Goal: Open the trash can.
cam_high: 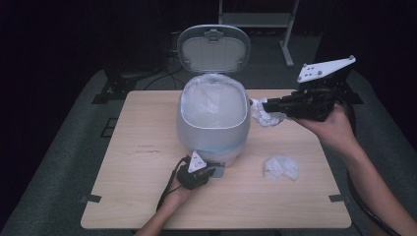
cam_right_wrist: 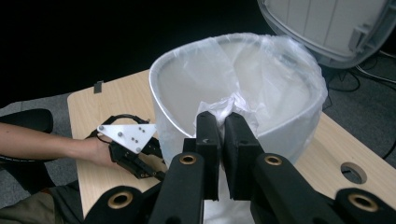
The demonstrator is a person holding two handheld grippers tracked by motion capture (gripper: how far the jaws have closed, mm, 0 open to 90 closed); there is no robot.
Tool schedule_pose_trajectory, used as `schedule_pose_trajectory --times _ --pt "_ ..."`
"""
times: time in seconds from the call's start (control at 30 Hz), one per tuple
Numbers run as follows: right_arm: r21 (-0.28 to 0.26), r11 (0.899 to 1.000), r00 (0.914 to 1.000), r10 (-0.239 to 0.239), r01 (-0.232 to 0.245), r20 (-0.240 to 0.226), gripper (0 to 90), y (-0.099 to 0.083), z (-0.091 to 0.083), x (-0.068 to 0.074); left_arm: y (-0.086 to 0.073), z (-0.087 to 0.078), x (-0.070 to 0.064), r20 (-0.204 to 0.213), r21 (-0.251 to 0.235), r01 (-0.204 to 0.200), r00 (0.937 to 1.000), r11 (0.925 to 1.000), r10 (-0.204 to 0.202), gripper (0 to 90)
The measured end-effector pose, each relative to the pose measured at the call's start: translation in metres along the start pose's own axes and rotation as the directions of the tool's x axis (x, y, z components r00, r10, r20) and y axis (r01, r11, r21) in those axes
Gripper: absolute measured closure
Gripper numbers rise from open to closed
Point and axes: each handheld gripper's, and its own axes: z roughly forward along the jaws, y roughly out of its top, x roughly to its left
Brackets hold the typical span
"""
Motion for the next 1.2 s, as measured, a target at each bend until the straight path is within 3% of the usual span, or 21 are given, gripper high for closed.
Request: schedule_pose_trajectory --times 0.87,1.2 --pt "-0.007 0.999 0.9992 -0.035 0.035 -0.016 84.7 0.032 0.008 0.005 0.000 0.000 0.000 -0.001 0.001 -0.005 1.0000 1.0000 0.005 67.7" --pt "0.012 0.999 0.9986 -0.042 0.043 -0.032 84.7 0.043 0.019 0.006 0.000 0.000 0.000 -0.001 0.001 -0.005 1.0000 1.0000 0.005 67.7"
